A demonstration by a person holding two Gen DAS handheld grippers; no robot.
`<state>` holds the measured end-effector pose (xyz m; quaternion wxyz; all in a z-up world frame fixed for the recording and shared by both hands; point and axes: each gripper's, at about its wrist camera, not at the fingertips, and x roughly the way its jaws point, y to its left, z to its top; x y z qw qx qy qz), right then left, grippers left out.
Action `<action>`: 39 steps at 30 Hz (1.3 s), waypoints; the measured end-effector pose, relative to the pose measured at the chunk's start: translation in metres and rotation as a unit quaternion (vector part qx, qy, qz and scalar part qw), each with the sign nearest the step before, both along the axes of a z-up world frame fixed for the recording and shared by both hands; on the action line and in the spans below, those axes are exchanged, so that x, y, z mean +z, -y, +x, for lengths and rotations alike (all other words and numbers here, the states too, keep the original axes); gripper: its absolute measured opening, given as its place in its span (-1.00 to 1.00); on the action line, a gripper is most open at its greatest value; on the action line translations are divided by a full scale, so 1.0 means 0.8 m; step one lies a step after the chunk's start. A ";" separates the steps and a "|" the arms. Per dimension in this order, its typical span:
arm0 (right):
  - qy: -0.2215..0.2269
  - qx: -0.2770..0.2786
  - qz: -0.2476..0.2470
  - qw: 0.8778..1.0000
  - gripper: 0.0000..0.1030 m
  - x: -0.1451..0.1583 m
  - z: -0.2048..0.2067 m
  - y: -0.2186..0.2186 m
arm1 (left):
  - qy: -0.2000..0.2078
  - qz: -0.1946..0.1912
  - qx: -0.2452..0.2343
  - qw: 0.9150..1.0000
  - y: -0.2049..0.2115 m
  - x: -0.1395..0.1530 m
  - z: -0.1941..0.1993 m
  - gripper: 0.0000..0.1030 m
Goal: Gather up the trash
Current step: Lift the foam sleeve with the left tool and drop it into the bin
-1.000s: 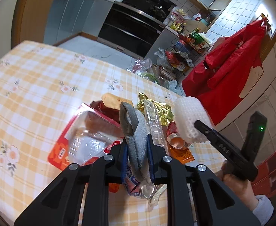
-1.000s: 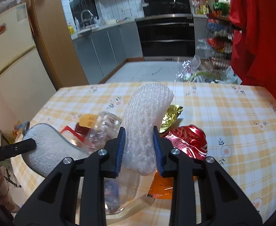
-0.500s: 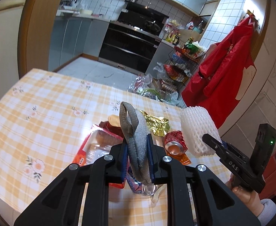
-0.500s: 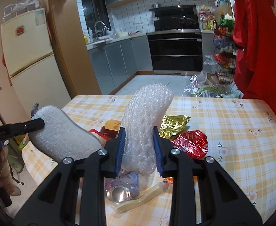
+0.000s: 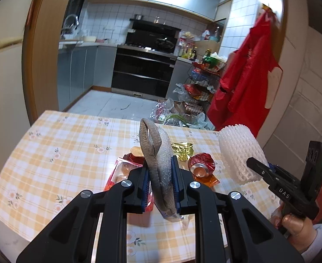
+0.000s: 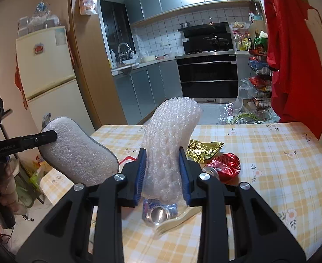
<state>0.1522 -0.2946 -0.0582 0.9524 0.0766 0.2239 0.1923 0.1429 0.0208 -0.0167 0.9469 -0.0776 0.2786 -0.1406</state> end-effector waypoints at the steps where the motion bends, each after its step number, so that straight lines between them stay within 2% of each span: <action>1: 0.003 0.000 0.000 1.000 -0.40 0.001 -0.007 0.001 | 0.003 0.004 -0.004 1.000 0.001 0.002 -0.007 -0.66; 9: 0.030 -0.002 0.001 1.000 -0.40 0.007 -0.078 0.003 | 0.021 0.032 -0.032 0.999 0.011 0.011 -0.058 -0.66; 15: 0.044 -0.003 -0.005 0.999 -0.40 0.007 -0.122 0.000 | 0.011 0.038 -0.048 0.998 0.018 0.001 -0.094 -0.66; 31: 0.035 -0.001 -0.012 0.999 -0.40 -0.018 -0.189 0.004 | -0.061 0.002 -0.077 0.995 0.038 -0.077 -0.174 -0.66; 39: 0.032 -0.002 -0.005 0.999 -0.40 -0.022 -0.193 0.009 | -0.092 0.006 -0.096 0.991 0.059 -0.105 -0.180 -0.65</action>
